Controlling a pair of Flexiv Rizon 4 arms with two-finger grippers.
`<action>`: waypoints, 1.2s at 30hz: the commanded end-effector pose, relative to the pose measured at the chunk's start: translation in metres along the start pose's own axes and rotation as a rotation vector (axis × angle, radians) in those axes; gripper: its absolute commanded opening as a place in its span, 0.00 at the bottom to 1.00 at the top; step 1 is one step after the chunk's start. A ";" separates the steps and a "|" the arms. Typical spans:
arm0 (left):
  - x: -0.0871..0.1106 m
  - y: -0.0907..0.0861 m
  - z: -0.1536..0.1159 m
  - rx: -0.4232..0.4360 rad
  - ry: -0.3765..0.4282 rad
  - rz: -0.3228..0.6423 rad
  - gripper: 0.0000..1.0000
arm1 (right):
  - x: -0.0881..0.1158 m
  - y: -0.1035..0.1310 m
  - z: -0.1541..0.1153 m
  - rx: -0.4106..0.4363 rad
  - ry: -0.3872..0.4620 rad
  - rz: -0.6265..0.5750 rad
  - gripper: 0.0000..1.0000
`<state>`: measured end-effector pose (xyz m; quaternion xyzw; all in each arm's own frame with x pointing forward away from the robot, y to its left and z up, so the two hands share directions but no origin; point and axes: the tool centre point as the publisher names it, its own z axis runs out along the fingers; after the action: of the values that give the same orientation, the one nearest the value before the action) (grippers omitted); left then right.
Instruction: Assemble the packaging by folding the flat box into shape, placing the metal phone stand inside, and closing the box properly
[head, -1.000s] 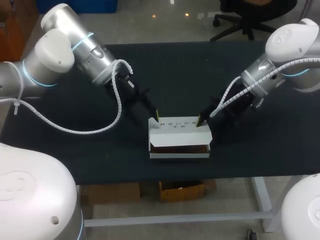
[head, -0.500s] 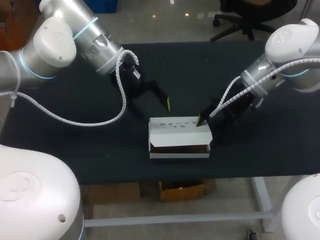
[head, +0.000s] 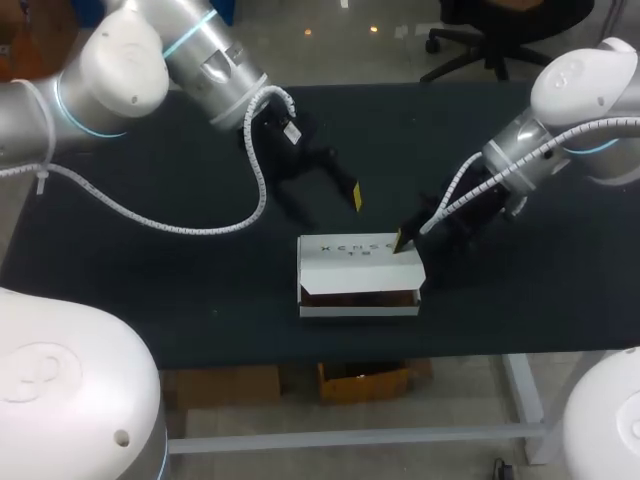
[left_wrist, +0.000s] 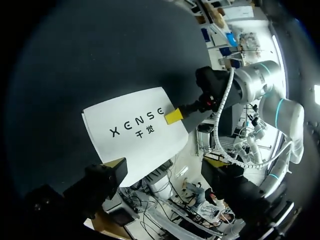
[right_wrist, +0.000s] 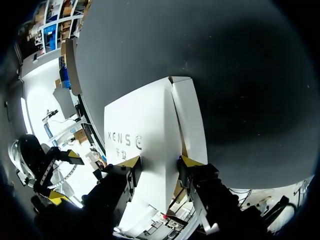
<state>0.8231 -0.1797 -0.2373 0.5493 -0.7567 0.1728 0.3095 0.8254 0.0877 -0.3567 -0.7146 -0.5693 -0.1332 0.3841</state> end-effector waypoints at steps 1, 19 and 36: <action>0.010 -0.002 -0.002 -0.014 -0.020 0.051 1.00 | -0.001 0.002 0.001 0.006 -0.001 0.000 0.46; 0.034 0.004 -0.005 -0.134 -0.010 0.450 1.00 | -0.001 0.003 0.002 0.008 -0.001 0.001 0.45; 0.035 0.005 -0.004 -0.165 -0.010 0.472 1.00 | -0.001 0.003 0.002 0.008 -0.001 0.001 0.44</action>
<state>0.8116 -0.2004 -0.2120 0.3320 -0.8764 0.1778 0.3003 0.8257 0.0882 -0.3581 -0.7148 -0.5689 -0.1321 0.3845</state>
